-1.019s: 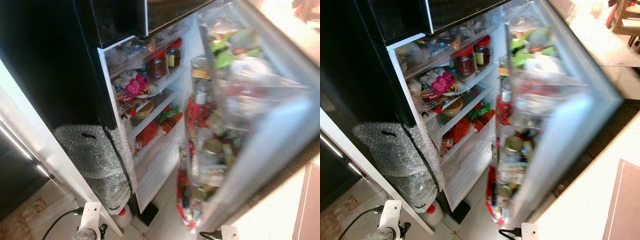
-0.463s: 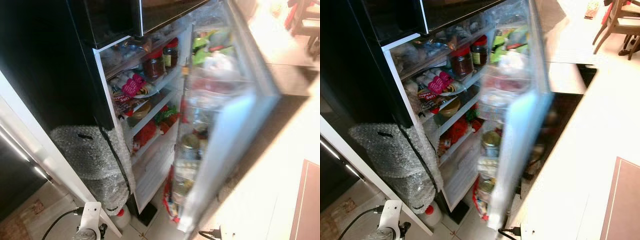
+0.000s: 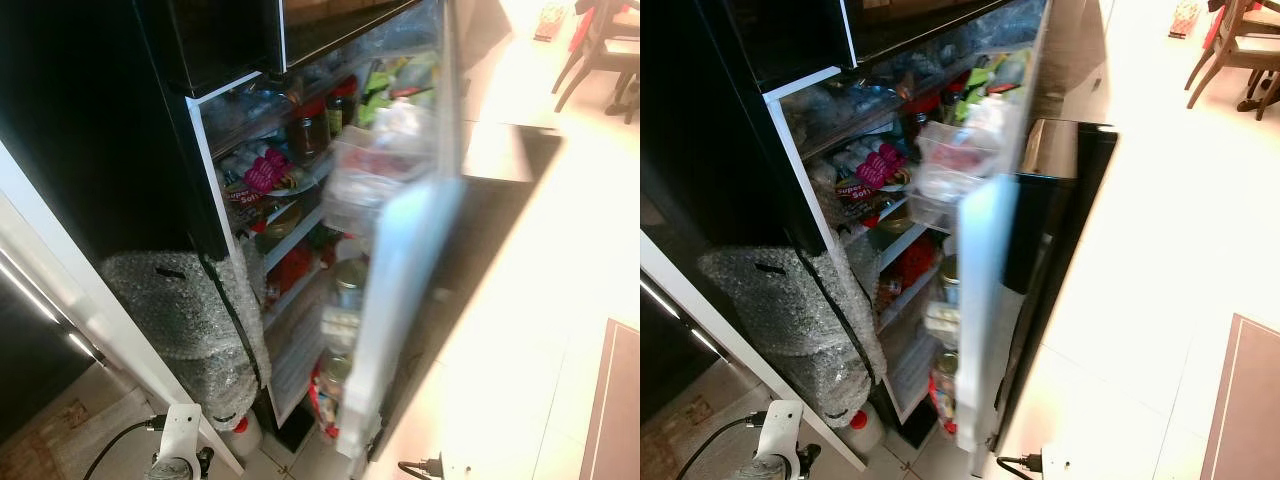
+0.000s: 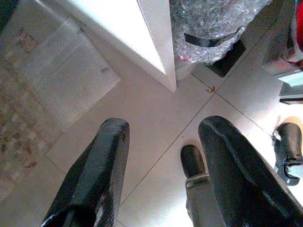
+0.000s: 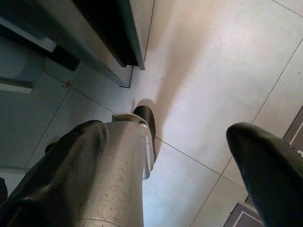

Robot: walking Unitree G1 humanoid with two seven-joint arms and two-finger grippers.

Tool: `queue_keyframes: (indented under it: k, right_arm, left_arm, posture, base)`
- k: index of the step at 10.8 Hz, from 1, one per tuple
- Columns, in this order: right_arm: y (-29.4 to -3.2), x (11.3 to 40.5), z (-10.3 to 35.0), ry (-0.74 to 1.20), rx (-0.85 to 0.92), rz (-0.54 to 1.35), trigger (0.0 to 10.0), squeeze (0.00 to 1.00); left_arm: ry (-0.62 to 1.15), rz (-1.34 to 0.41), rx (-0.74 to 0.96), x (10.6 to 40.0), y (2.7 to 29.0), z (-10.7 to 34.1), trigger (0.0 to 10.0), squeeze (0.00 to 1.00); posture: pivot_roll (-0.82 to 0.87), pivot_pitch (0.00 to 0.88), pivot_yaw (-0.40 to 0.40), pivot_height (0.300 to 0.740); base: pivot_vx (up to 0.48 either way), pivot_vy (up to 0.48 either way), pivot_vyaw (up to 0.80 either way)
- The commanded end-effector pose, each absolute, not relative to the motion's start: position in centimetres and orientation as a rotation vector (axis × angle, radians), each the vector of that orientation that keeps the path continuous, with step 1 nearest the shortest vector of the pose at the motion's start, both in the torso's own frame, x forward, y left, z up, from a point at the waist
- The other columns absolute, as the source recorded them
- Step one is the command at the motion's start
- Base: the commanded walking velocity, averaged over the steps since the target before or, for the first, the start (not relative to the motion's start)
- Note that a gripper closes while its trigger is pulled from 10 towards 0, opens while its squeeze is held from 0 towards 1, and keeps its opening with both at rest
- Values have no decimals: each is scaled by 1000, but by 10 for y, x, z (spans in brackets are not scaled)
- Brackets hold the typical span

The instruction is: Restocking fridge

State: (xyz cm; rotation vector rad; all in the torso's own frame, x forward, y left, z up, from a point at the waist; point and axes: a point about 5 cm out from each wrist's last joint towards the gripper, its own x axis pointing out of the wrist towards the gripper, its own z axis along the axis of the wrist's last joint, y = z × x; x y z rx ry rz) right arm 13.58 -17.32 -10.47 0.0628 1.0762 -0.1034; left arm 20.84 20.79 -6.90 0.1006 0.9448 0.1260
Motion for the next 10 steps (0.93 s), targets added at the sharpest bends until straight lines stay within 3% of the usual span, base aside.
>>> queue_keyframes:
  k: [1, 6, 10]
  right_arm:
    - [-167, 121, -110, 1129, 87, -99, 10000, 0]
    - [-167, 124, -109, 1093, 96, -103, 10000, 0]
    - [-168, 126, -107, 1057, 93, -119, 10000, 0]
  left_arm:
    - [968, 137, 101, 205, 209, -71, 10000, 0]
    - [968, 151, 104, 206, 210, -71, 10000, 0]
    - [973, 167, 95, 205, 210, -71, 10000, 0]
  posture:
    - [-187, 1, 40, 740]
    - [-186, 12, 37, 740]
    - [-188, 18, 38, 740]
  base:
    - [0, -292, 0]
    - [0, -480, 0]
    - [0, 0, 0]
